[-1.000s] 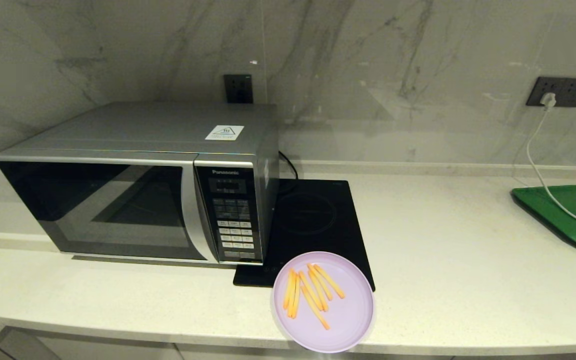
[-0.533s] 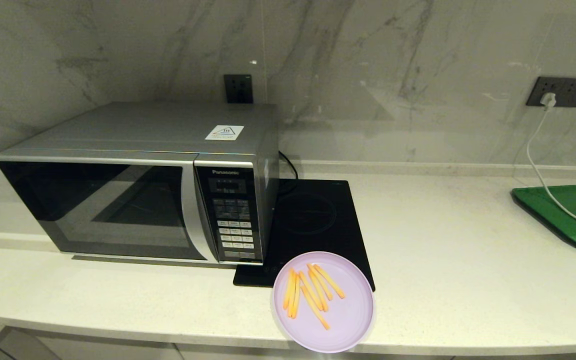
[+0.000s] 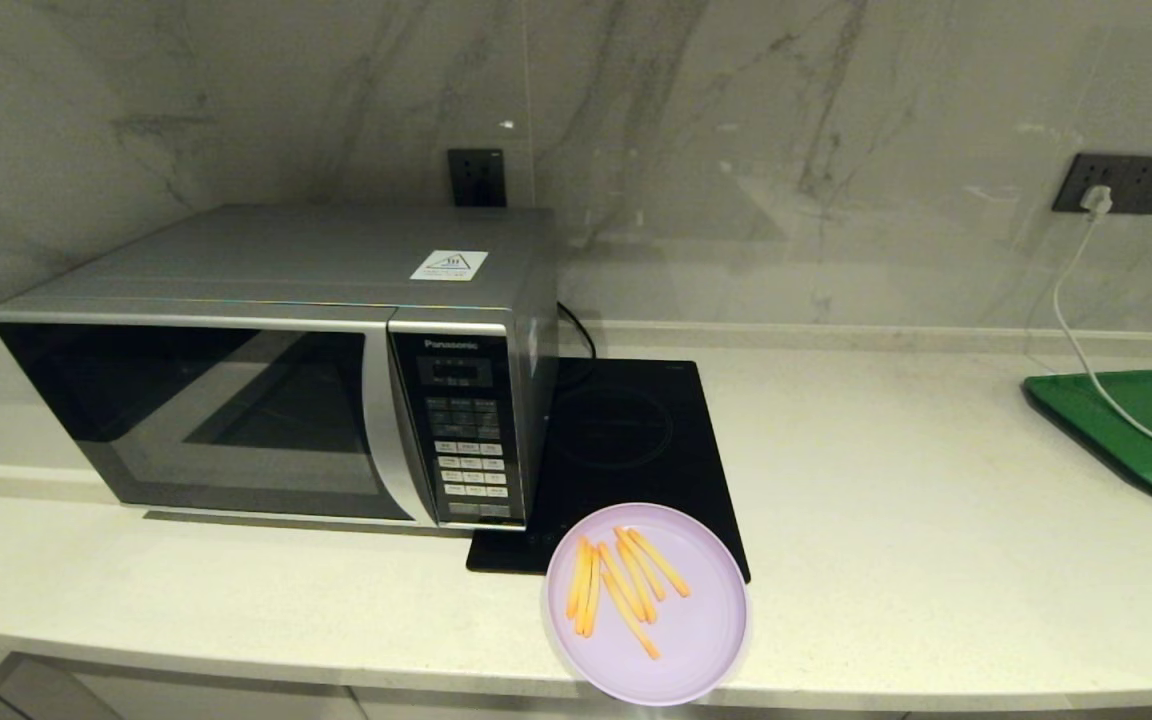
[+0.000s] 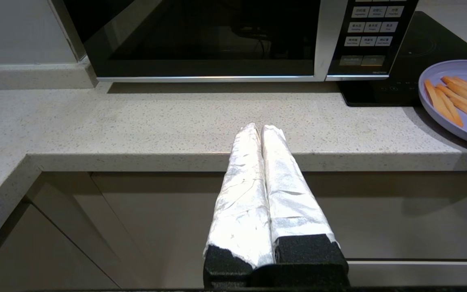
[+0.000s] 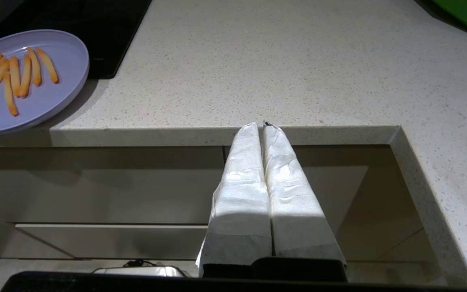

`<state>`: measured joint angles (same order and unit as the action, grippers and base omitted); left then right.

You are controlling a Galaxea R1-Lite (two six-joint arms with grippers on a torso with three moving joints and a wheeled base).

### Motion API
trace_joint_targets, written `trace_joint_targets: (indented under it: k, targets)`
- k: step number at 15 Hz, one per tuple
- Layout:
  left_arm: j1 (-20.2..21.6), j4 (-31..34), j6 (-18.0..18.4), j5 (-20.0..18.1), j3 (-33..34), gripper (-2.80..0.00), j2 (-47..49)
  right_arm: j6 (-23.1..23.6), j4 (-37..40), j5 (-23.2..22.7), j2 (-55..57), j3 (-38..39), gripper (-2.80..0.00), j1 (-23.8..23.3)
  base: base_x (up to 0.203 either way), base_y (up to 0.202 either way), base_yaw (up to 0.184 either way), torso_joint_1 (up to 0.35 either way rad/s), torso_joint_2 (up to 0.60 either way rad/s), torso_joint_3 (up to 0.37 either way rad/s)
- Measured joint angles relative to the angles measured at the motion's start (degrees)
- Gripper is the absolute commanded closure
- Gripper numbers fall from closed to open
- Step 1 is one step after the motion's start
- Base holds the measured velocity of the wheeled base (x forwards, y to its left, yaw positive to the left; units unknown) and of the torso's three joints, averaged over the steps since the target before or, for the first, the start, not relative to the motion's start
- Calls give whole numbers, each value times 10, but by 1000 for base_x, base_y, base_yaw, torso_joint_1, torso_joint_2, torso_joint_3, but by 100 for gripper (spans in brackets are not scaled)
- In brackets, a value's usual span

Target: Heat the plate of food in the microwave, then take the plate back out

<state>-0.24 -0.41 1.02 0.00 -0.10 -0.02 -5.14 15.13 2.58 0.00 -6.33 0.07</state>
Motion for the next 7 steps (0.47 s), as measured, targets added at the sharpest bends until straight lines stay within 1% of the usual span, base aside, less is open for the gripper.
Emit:
trace_joint_targets:
  k: [7]
  targets:
    - [0,0,0,0,0,0,0,0,2,1,0,-1,0,0,0,0,0,0,0,0]
